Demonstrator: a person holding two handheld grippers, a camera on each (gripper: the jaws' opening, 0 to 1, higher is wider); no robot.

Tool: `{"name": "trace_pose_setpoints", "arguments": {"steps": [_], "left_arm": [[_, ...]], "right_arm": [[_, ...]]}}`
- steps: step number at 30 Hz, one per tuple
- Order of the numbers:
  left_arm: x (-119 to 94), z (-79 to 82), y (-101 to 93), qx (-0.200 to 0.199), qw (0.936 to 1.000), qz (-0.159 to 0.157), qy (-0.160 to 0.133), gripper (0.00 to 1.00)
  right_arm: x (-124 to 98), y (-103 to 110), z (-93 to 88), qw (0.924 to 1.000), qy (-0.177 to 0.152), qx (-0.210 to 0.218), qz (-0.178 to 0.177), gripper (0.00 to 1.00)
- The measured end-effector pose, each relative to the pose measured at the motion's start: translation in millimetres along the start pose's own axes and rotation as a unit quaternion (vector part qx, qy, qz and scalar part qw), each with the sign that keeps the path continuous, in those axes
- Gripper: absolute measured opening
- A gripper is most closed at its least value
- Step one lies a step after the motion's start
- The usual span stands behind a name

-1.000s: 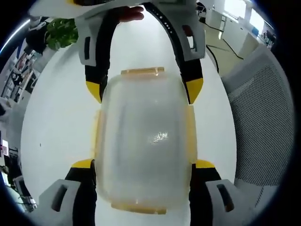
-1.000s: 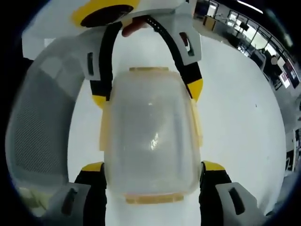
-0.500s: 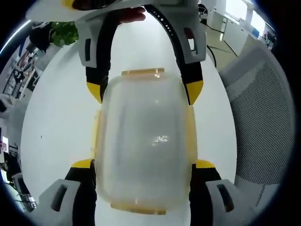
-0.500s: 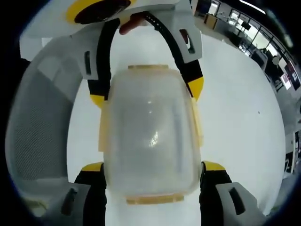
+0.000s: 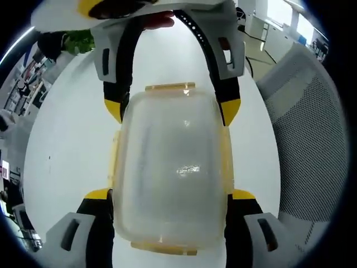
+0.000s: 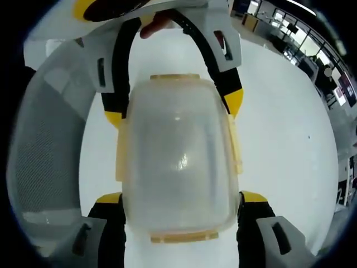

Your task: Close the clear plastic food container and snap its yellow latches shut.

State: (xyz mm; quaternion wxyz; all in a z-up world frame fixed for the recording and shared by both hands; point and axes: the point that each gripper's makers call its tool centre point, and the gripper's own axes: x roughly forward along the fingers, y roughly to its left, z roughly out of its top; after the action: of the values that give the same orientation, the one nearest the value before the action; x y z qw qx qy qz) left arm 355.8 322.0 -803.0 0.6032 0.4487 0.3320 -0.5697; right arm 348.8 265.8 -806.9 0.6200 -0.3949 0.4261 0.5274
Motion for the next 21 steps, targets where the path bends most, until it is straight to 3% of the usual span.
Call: {"name": "trace_pose_setpoints", "arguments": {"steps": [21], "left_arm": [[-12, -30.1, -0.7, -0.003, 1.0000, -0.001, -0.003, 0.82]], "right_arm": [[12, 2, 30.6, 1.0000, 0.000, 0.004, -0.003, 0.84]]}}
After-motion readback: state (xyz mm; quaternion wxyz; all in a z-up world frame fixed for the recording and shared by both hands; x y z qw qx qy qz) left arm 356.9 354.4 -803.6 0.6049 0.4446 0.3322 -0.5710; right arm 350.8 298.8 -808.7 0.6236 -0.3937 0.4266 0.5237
